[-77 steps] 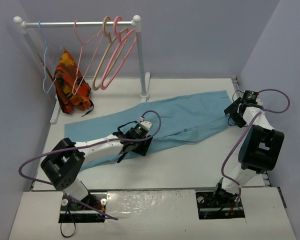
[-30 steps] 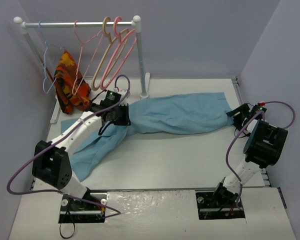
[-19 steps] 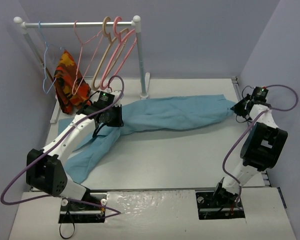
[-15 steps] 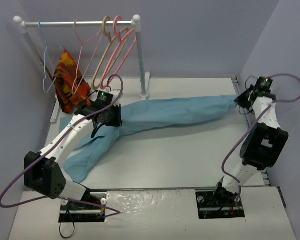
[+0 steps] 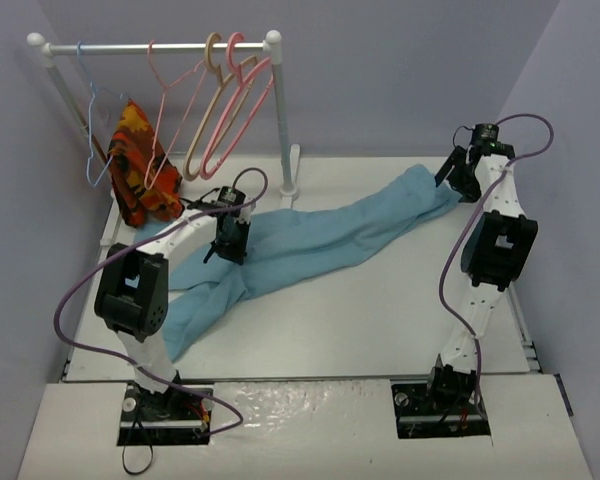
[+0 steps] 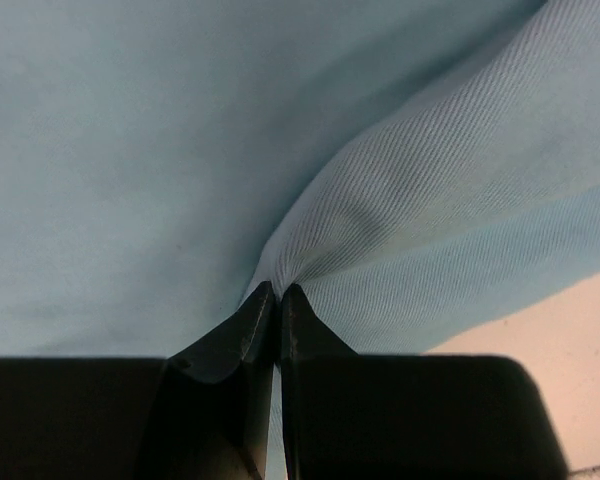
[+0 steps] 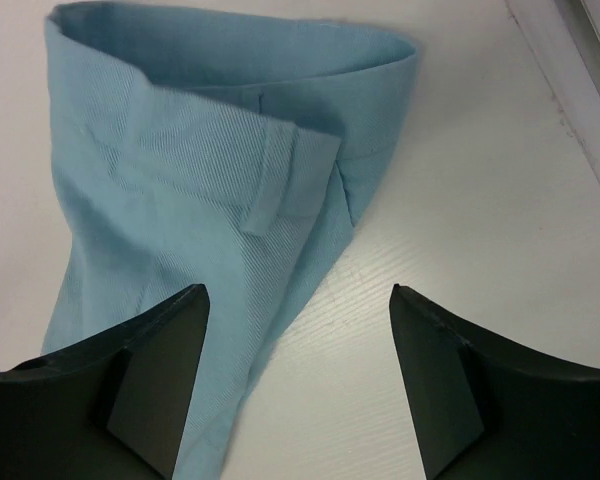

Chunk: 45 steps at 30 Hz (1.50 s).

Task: Place the trousers on the hanger
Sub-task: Fold the trousers

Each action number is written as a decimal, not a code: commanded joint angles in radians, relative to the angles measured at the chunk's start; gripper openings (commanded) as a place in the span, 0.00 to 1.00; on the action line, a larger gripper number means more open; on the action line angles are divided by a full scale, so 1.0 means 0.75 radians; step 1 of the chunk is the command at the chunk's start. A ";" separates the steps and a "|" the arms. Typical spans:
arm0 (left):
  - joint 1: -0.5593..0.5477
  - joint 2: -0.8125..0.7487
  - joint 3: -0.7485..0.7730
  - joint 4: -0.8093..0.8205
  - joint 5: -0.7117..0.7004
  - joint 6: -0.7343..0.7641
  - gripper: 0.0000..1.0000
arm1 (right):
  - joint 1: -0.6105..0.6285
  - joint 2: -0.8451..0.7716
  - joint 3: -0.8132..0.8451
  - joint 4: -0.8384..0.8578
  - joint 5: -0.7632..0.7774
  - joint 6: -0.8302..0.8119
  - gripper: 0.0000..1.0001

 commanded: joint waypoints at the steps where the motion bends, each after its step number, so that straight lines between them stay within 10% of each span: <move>1: 0.054 0.032 0.299 0.031 -0.089 0.017 0.07 | 0.026 -0.225 -0.028 0.066 -0.008 -0.078 0.71; 7: 0.059 0.074 0.442 0.005 -0.042 0.007 0.37 | 0.009 -0.433 -0.408 0.286 -0.167 -0.068 0.71; 12: -0.057 -0.173 0.189 0.115 -0.053 0.067 0.65 | 0.001 -0.483 -0.615 0.478 -0.273 -0.020 0.66; 20: -0.400 -0.303 -0.152 0.321 -0.159 0.214 0.64 | 0.005 -0.470 -0.824 0.739 -0.356 0.100 0.59; 37: -0.582 0.172 0.114 0.524 -0.353 0.287 0.58 | 0.005 -0.552 -1.073 0.902 -0.315 0.128 0.60; 45: -0.582 0.240 0.128 0.589 -0.396 0.288 0.27 | 0.005 -0.581 -1.106 0.918 -0.326 0.131 0.60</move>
